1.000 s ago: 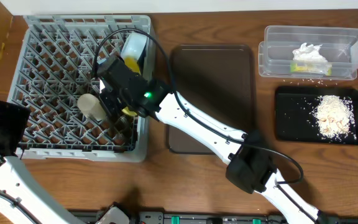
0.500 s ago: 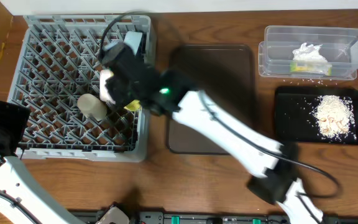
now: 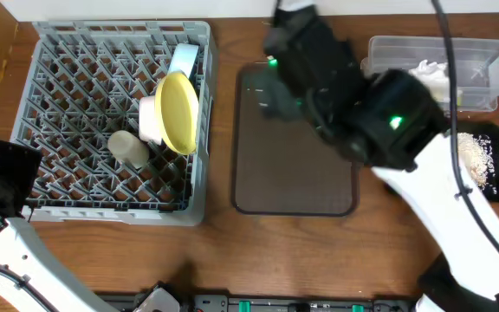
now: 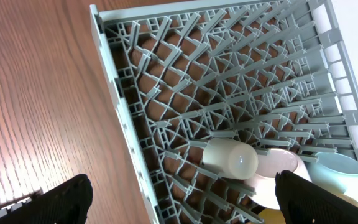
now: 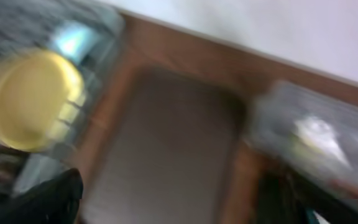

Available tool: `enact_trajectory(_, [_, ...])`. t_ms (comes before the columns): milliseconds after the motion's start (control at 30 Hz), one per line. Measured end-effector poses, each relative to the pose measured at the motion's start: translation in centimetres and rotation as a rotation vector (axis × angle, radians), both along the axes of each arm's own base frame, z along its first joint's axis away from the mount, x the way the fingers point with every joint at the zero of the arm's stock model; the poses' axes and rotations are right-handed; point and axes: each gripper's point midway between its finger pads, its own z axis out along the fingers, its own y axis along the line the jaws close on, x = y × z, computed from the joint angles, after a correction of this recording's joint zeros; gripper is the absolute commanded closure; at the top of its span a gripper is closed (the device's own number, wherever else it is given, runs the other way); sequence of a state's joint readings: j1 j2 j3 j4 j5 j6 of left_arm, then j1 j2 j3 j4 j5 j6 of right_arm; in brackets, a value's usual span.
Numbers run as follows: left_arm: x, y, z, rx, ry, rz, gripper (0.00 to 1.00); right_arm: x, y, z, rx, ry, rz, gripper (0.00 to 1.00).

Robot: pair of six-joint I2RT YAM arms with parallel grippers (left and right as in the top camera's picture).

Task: Sort waste into correct bins and load items into the dishwasher
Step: 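Raise the right gripper and move it right over the black tray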

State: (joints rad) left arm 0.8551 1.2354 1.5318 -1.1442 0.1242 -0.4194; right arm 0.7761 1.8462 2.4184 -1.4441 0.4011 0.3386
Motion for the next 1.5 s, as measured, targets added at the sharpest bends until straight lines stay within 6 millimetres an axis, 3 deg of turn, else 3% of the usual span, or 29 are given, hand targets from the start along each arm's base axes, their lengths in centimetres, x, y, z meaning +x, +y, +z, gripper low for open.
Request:
enact_trajectory(233, [0.0,0.0,0.0,0.0,0.0,0.0,0.05,1.9,-8.8,-4.2,-0.056,0.185,-0.276,0.01])
enact_trajectory(367, [0.0,0.0,0.0,0.0,0.0,0.0,0.05,0.9,-11.9,-6.4,-0.048,0.33,-0.349,0.01])
enact_trajectory(567, [0.0,0.0,0.0,0.0,0.0,0.0,0.05,-0.3,-11.3,-8.4,-0.05,0.44,-0.265,0.01])
enact_trajectory(733, [0.0,0.0,0.0,0.0,0.0,0.0,0.05,-3.4,-11.0,-10.6,-0.099,0.536,-0.204,0.01])
enact_trajectory(1033, [0.0,0.0,0.0,0.0,0.0,0.0,0.05,-8.6,-12.2,-10.0,-0.082,0.555,-0.147,0.01])
enact_trajectory(1500, [0.0,0.0,0.0,0.0,0.0,0.0,0.05,-9.1,-12.2,-10.8,-0.088,0.585,-0.145,0.01])
